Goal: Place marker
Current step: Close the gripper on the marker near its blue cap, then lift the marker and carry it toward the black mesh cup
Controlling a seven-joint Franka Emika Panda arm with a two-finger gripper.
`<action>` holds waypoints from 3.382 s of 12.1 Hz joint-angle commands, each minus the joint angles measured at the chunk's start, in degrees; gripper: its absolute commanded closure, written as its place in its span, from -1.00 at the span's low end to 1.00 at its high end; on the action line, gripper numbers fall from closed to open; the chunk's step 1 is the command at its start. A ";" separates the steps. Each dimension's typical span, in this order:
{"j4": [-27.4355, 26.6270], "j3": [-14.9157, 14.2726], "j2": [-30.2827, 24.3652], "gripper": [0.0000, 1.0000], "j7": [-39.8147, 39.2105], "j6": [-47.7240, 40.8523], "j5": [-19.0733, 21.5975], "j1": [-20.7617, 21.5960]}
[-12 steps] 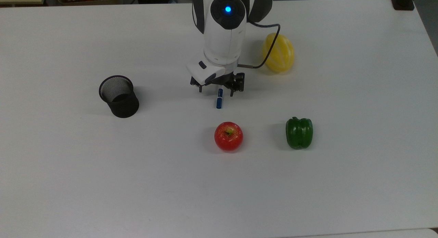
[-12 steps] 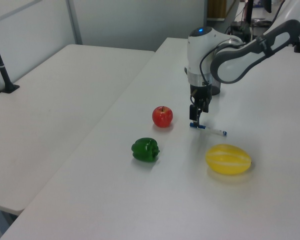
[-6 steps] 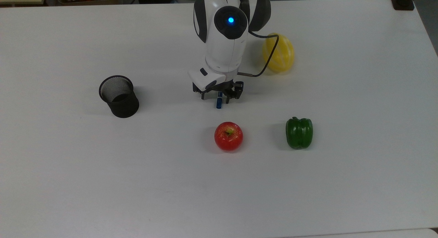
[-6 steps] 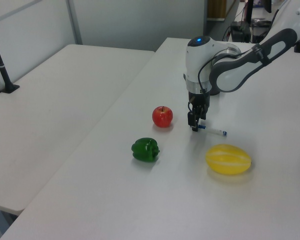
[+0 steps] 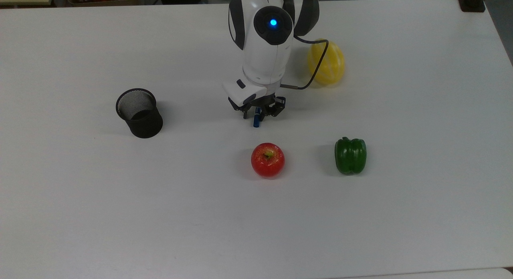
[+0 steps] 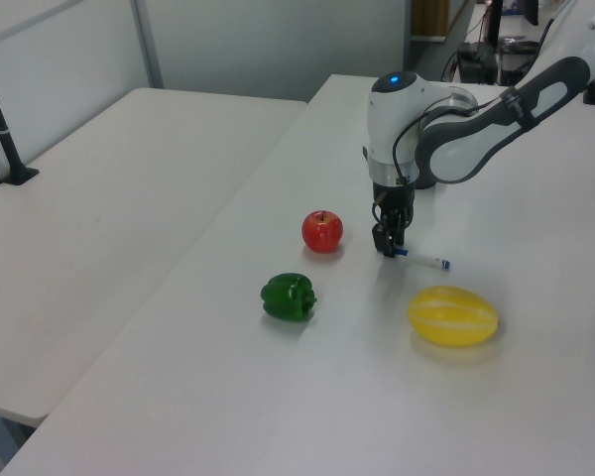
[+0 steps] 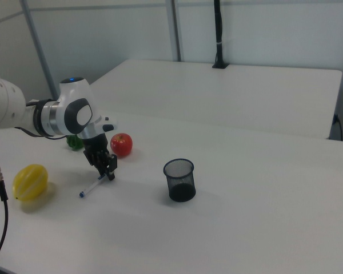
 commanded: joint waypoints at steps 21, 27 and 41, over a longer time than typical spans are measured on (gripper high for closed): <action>15.78 -1.21 -11.78 0.77 -6.54 -31.26 -0.05 -2.35; 16.69 -1.04 -12.66 0.76 -6.72 -31.73 0.22 -2.89; 16.51 -1.91 -12.84 0.75 -16.39 -23.14 2.69 -15.63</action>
